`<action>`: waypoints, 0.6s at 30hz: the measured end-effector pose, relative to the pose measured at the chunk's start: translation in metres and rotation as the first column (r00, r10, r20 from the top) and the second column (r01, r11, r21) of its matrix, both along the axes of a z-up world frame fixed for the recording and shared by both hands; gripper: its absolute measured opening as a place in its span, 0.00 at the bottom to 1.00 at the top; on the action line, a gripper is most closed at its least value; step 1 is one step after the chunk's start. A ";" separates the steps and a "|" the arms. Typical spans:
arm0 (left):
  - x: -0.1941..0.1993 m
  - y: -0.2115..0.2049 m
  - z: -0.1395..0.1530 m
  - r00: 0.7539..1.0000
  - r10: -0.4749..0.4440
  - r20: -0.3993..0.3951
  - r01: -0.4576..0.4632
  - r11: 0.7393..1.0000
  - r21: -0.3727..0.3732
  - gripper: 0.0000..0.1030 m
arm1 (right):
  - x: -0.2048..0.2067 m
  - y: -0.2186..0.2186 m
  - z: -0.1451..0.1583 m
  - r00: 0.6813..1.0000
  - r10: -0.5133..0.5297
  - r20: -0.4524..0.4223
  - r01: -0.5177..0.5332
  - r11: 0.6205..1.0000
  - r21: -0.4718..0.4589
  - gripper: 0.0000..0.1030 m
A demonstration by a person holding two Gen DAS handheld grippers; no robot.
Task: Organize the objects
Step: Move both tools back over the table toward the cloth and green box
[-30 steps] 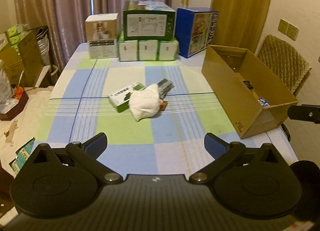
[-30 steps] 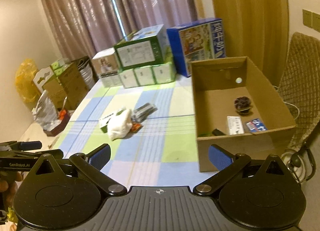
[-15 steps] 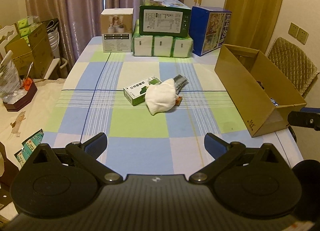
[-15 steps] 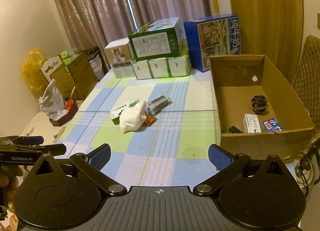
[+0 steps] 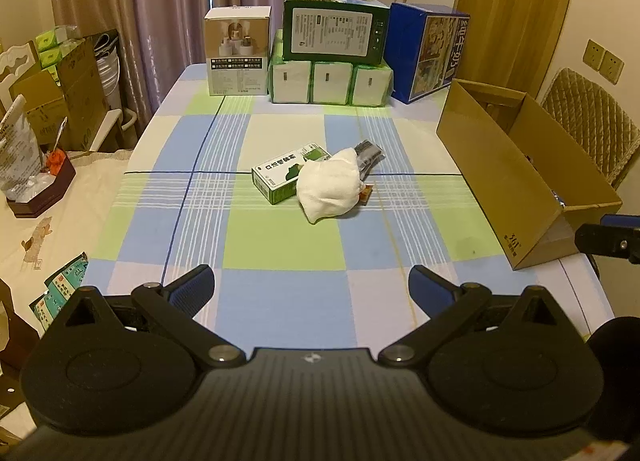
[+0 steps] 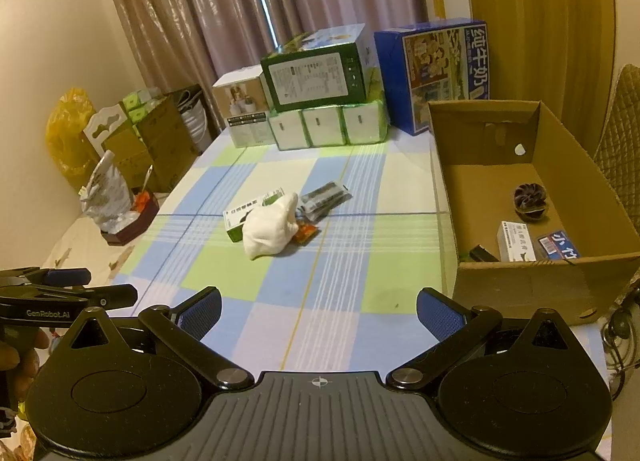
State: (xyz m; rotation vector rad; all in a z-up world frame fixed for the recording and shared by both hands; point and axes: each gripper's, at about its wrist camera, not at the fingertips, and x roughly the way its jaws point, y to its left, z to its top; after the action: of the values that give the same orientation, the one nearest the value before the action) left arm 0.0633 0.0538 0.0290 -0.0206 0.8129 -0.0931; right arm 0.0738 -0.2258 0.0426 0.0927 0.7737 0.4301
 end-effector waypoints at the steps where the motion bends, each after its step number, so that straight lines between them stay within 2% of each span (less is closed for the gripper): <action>1: 0.001 0.000 -0.001 1.000 -0.001 -0.002 0.001 1.000 0.000 0.99 | 0.001 0.001 -0.001 1.000 0.001 -0.002 -0.001 1.000 0.001 0.98; 10: 0.011 0.004 -0.009 1.000 -0.002 -0.022 0.002 1.000 0.002 0.99 | 0.008 0.010 -0.011 1.000 0.017 -0.016 -0.018 1.000 -0.004 0.98; 18: 0.028 0.015 -0.018 1.000 0.001 -0.023 -0.001 1.000 -0.004 0.99 | 0.023 0.031 -0.016 0.998 0.064 0.015 -0.063 0.997 -0.048 0.98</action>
State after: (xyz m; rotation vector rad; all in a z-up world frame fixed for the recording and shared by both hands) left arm 0.0909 0.0692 0.0111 -0.0261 0.8354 -0.0935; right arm 0.0963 -0.1950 0.0267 0.0195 0.7714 0.4720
